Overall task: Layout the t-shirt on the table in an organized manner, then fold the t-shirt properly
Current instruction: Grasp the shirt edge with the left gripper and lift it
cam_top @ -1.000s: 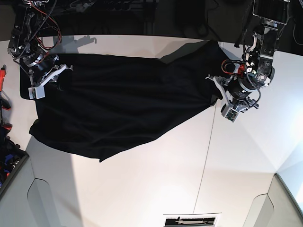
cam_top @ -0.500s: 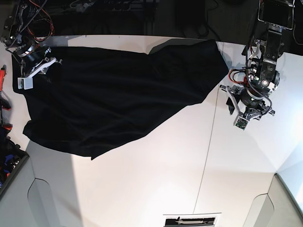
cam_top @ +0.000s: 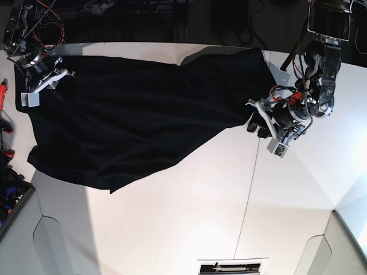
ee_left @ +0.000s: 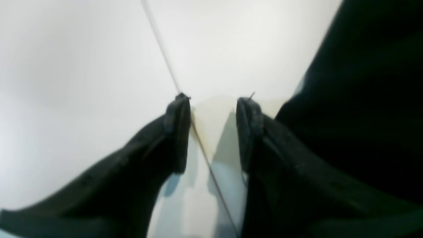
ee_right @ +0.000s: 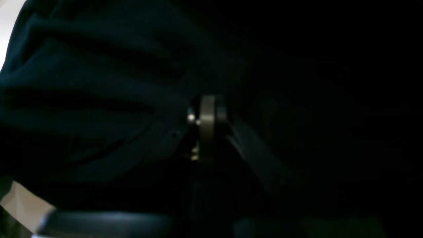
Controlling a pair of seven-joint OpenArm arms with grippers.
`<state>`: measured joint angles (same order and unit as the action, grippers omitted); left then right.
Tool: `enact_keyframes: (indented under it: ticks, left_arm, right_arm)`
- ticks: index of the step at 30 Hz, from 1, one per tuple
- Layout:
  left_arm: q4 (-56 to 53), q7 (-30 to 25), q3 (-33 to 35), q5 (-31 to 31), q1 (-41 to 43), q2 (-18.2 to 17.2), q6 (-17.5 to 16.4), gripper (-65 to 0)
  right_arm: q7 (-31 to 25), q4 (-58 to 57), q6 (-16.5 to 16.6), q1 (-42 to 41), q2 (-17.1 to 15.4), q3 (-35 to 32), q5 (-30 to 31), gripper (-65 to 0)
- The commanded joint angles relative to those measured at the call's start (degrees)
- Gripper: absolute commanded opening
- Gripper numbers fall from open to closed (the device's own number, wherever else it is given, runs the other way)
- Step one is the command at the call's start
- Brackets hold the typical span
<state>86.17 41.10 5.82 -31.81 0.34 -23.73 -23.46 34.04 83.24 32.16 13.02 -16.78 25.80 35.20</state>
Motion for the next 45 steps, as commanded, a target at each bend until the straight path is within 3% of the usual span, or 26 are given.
enact_keyframes:
  ticks: [1,4,8,13,15,18,24,29,37,39,41,43,45]
  left_arm:
    - [0.39,0.24,-0.22,-4.26,-0.87,-0.24,-2.75,-41.1]
    - [0.37,4.35,-0.22,-11.43,-0.98,1.16,-7.21,-41.1]
    - [0.31,11.15,-0.22,-14.29,-0.87,4.9,-10.67,-41.1]
    - [0.39,12.48,-0.15,-18.56,-0.44,7.76,-15.65,-41.3]
    - [0.55,12.48,-0.15,-21.22,-0.48,8.09,-16.54,-47.4]
    - [0.57,12.17,-0.15,-22.43,-0.5,8.72,-16.54,-65.0]
    - [0.57,10.12,-0.15,-18.18,-1.97,8.74,-16.54,-65.0]
    - [0.79,6.75,-0.2,-14.05,-6.88,6.69,-16.54,-65.0]
    - [0.81,5.86,-0.17,-13.44,-17.86,-1.77,-16.54,-65.0]
    - [1.29,8.04,-0.17,-16.92,-18.53,-3.74,-16.54,-65.0]
    - [3.65,14.05,-0.17,-24.63,-17.2,-4.98,-16.54,-65.0]
    - [7.54,18.64,-0.17,-30.77,-13.14,-5.75,-16.54,-65.0]
    - [12.11,19.67,-0.17,-34.73,-6.93,-6.01,-16.54,-65.0]
  right_arm:
    - [2.03,0.33,-0.22,0.22,-0.5,0.07,-1.36,-65.0]
    - [2.03,0.33,-0.2,0.2,-0.5,0.07,-1.29,-65.0]
    - [2.01,0.33,-0.2,0.0,-0.5,0.07,-0.31,-65.0]
    - [2.01,0.33,-0.22,0.04,-0.48,0.07,-0.15,-65.0]
    - [2.01,0.33,-0.22,0.02,-0.48,0.07,-0.28,-65.0]
    - [1.99,0.33,-0.22,0.02,-0.48,0.07,-0.26,-65.0]
    - [1.99,0.33,-0.22,-0.28,-0.5,0.07,-0.28,-65.0]
    - [1.95,0.33,-0.22,-0.28,-0.5,0.07,-0.26,-65.0]
    - [1.95,0.33,-0.22,-0.31,-0.5,0.07,-0.22,-65.0]
    - [1.97,0.33,-0.22,-0.28,-0.5,0.07,-0.22,-65.0]
    - [1.97,0.33,-0.22,-0.28,-0.5,0.07,-0.24,-65.0]
    - [1.97,0.33,-0.22,-0.26,-0.5,0.07,-0.26,-65.0]
    - [1.97,0.33,-0.22,-0.26,-0.5,0.07,-0.26,-65.0]
